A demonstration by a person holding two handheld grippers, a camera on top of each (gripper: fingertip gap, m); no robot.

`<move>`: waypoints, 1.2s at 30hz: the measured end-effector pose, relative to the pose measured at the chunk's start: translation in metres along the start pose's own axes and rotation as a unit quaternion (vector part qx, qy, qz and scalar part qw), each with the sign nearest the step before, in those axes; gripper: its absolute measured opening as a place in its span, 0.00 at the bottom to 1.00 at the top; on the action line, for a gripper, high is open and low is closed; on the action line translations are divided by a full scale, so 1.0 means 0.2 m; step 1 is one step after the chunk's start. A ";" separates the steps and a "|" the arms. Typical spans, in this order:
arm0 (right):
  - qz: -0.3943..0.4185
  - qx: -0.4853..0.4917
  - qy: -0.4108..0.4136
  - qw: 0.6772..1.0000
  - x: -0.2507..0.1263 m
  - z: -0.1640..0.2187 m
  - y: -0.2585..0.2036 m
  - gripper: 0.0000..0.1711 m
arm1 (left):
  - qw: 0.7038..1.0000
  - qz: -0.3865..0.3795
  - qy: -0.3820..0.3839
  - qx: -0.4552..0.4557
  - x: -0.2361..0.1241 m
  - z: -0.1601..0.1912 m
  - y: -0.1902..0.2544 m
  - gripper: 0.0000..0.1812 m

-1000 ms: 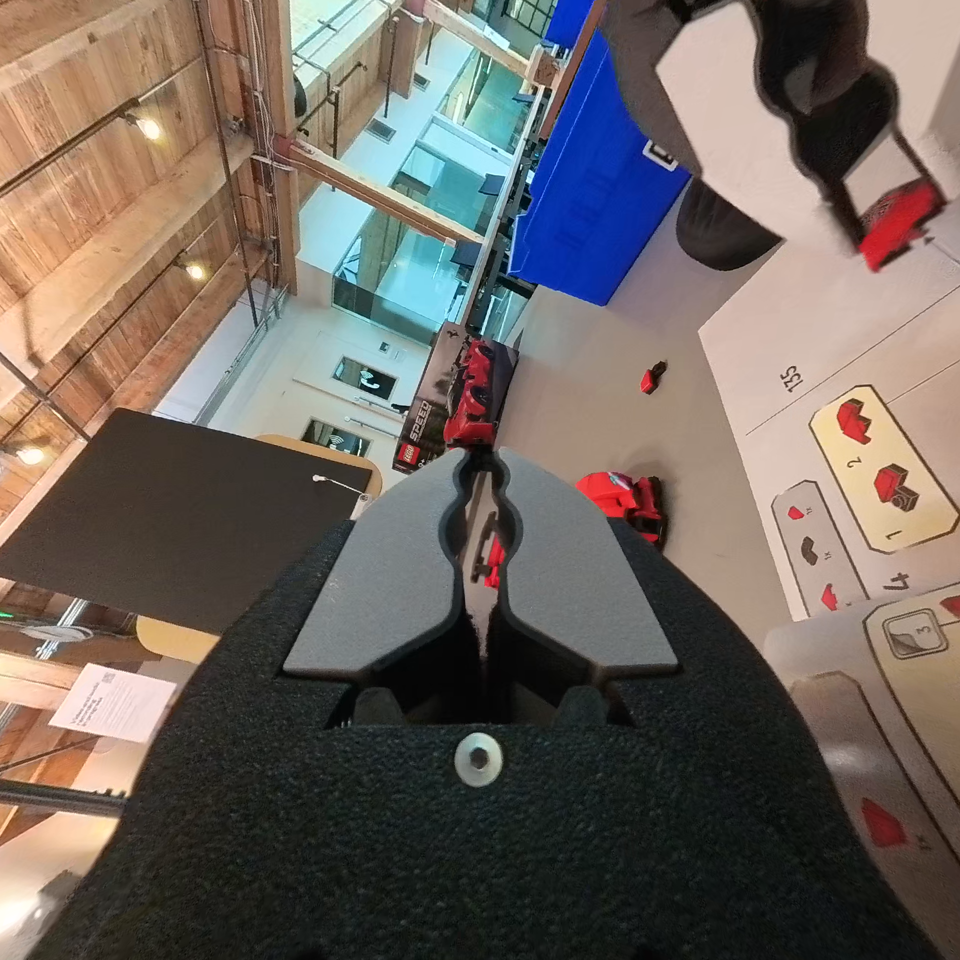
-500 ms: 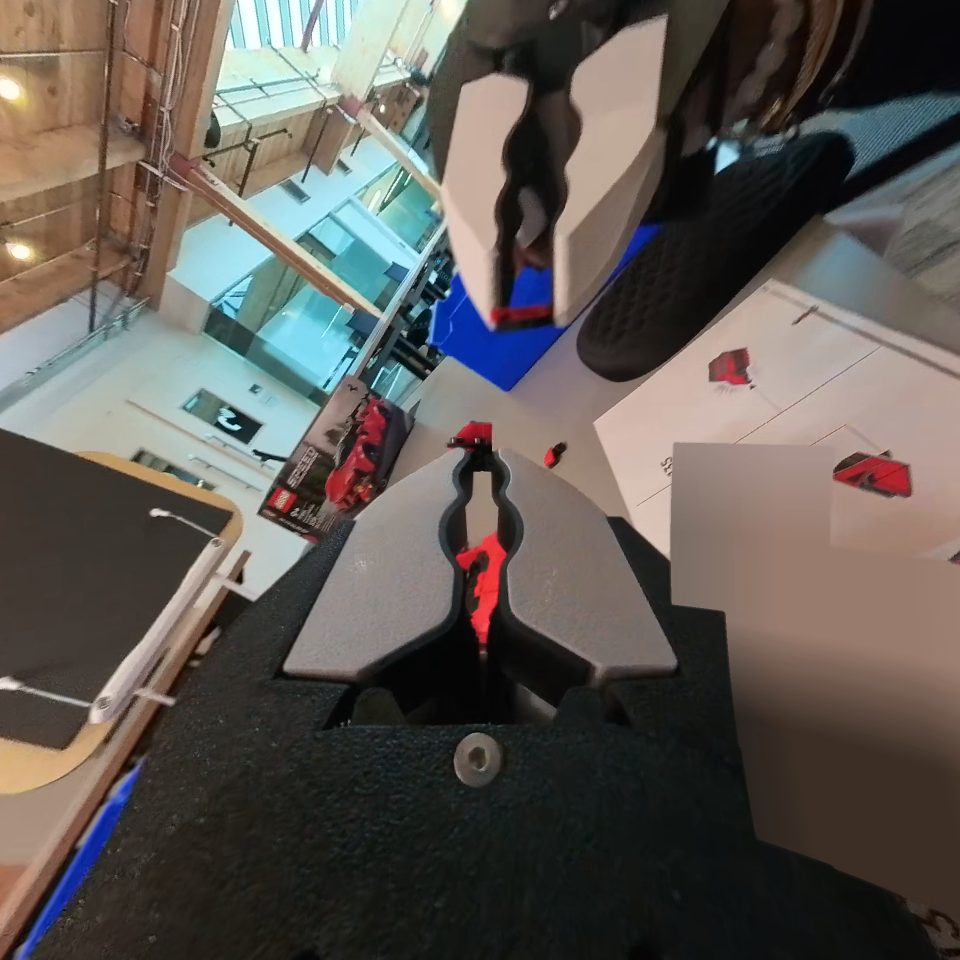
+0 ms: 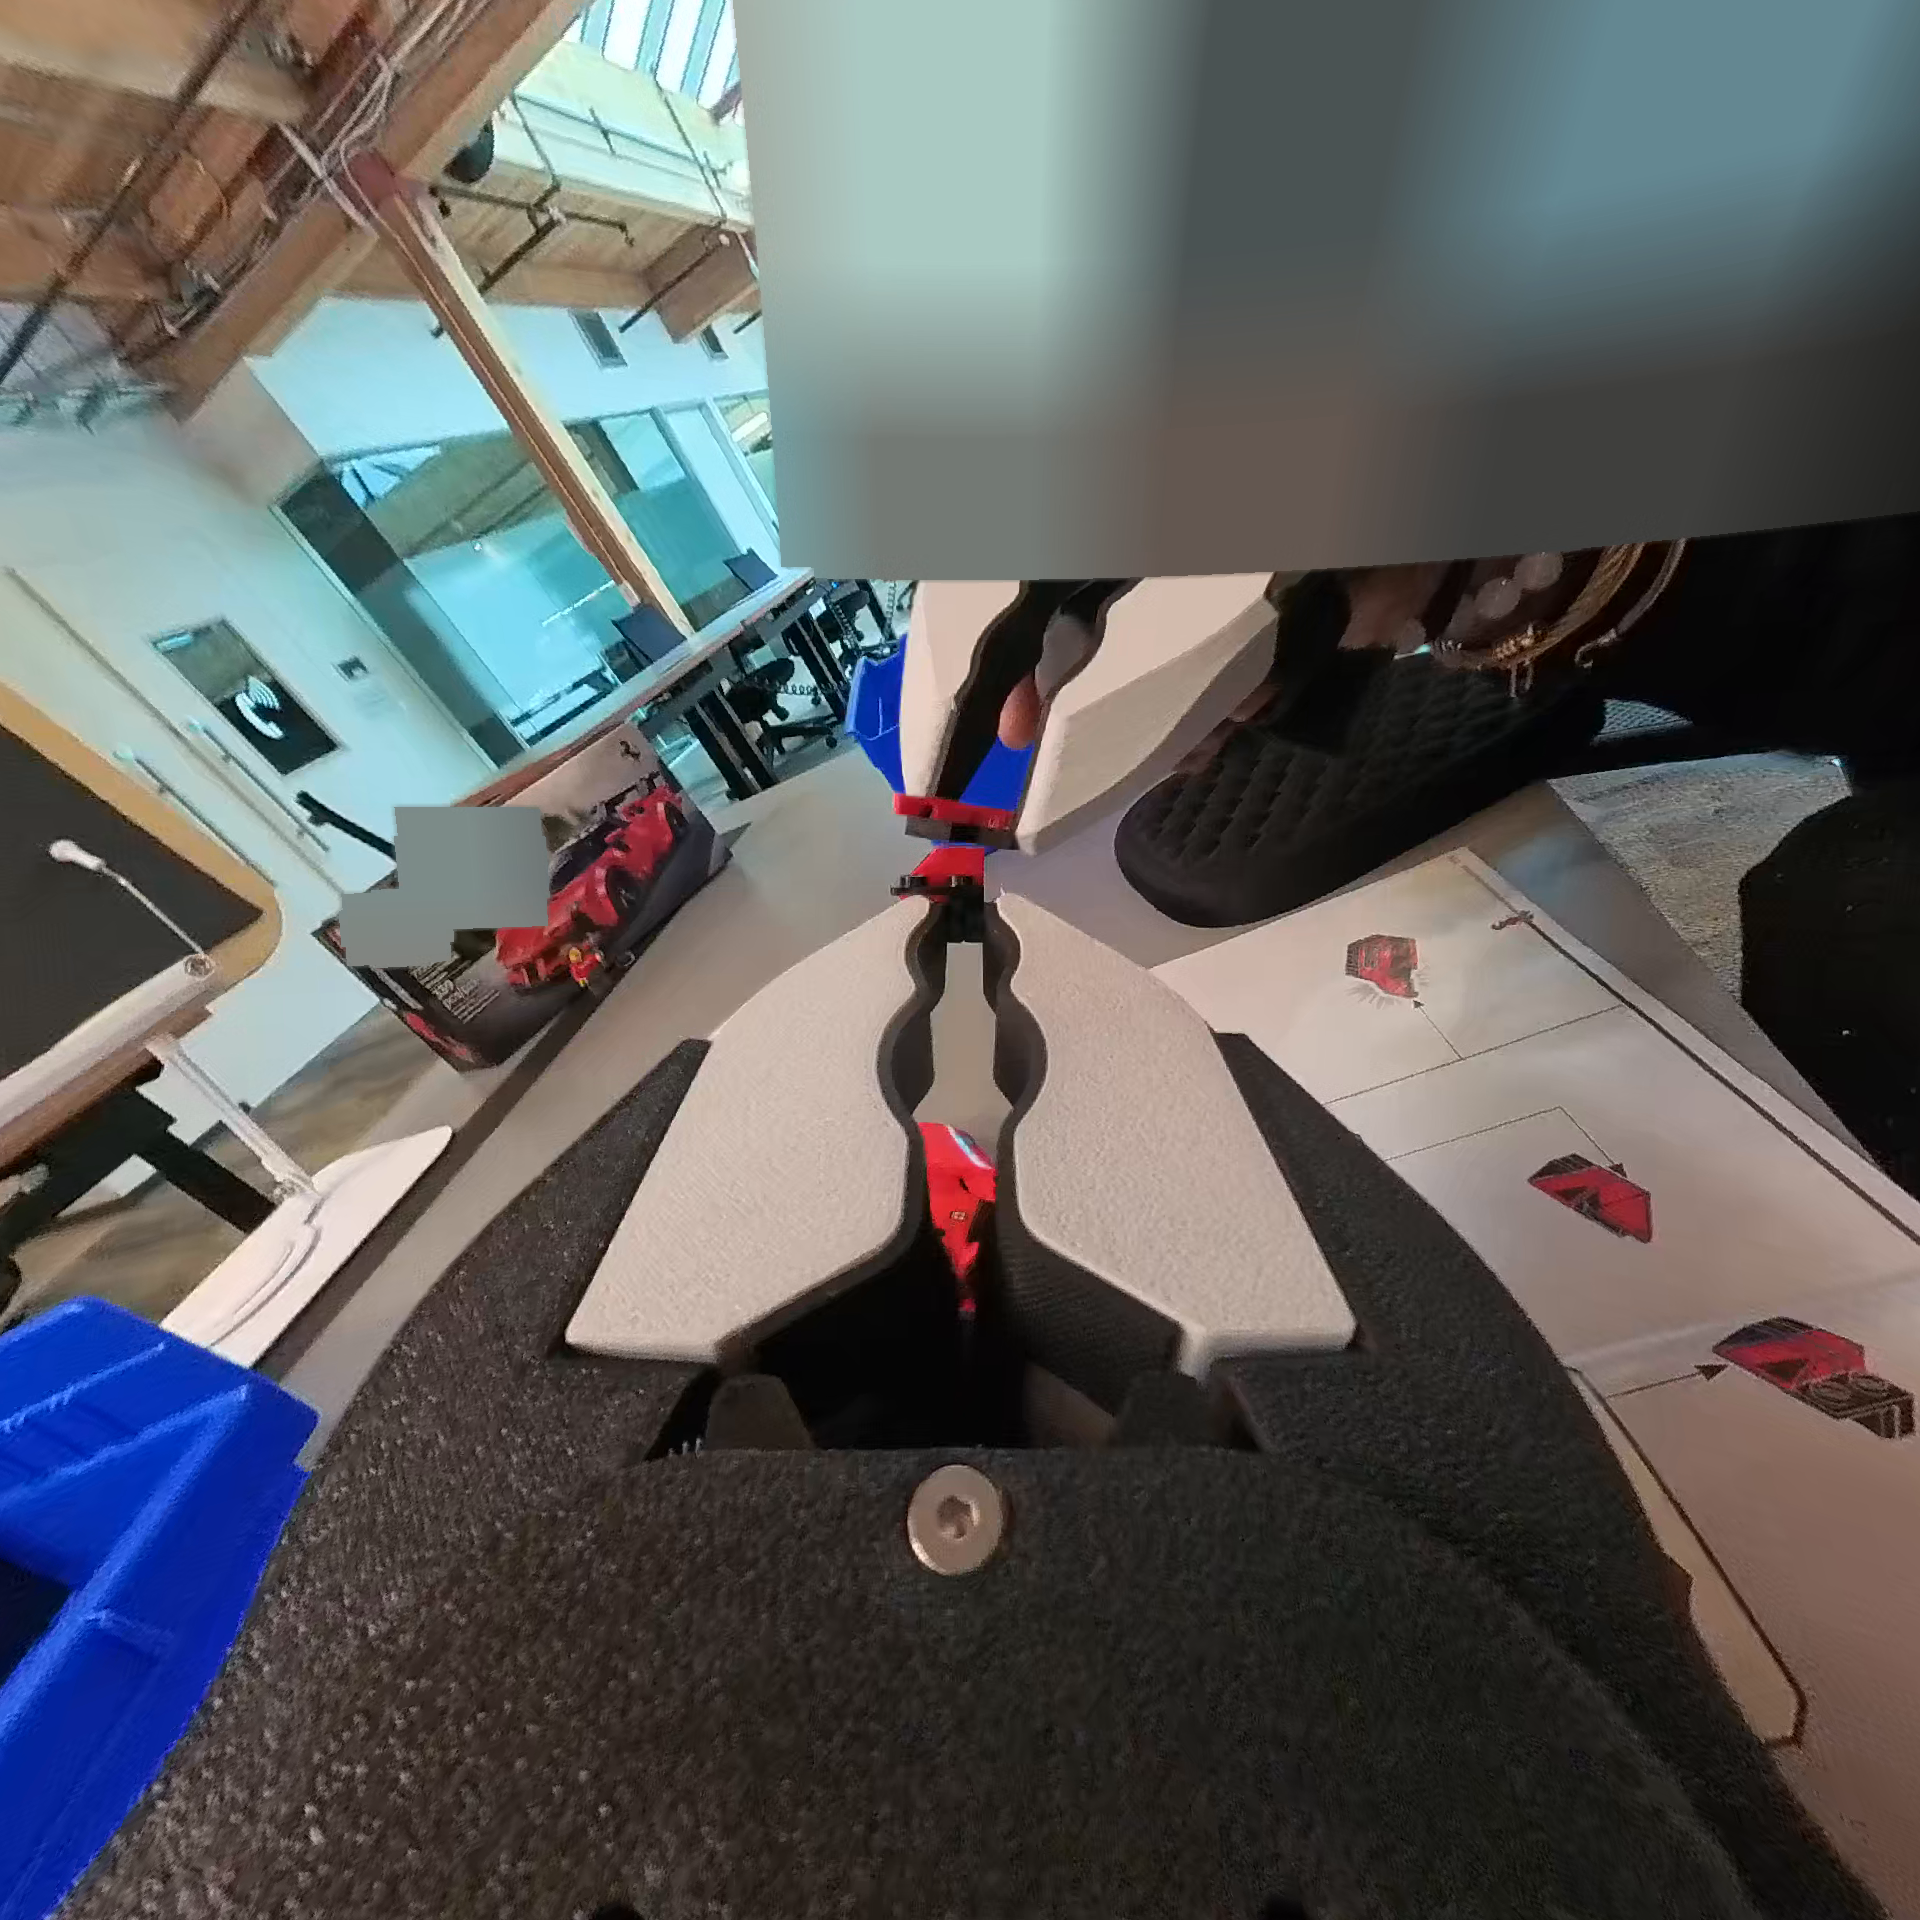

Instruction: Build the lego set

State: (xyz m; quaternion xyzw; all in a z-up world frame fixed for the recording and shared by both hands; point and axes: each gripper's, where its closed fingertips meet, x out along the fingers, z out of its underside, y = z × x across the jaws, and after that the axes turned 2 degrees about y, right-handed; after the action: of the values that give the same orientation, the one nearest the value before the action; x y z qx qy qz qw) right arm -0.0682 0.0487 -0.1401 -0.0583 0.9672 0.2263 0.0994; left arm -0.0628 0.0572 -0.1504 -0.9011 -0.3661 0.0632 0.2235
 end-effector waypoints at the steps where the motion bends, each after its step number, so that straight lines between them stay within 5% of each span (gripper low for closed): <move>1: -0.002 -0.001 -0.007 1.000 0.00 0.01 0.00 0.09 | 1.000 -0.002 -0.001 -0.002 0.00 0.00 0.00 0.04; 11: -0.039 0.072 -0.002 0.997 0.01 0.04 -0.02 0.09 | 0.999 0.010 -0.029 -0.017 0.01 0.04 0.01 0.04; 36: -0.071 -0.063 -0.053 0.994 -0.01 0.01 -0.08 0.09 | 0.999 0.024 0.008 0.026 -0.01 -0.02 0.05 0.03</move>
State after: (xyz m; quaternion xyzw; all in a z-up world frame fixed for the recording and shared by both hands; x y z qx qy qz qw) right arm -0.0641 0.0360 -0.1479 -0.1211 0.9377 0.2822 0.1627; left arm -0.0562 0.0482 -0.1515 -0.9039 -0.3411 0.0703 0.2485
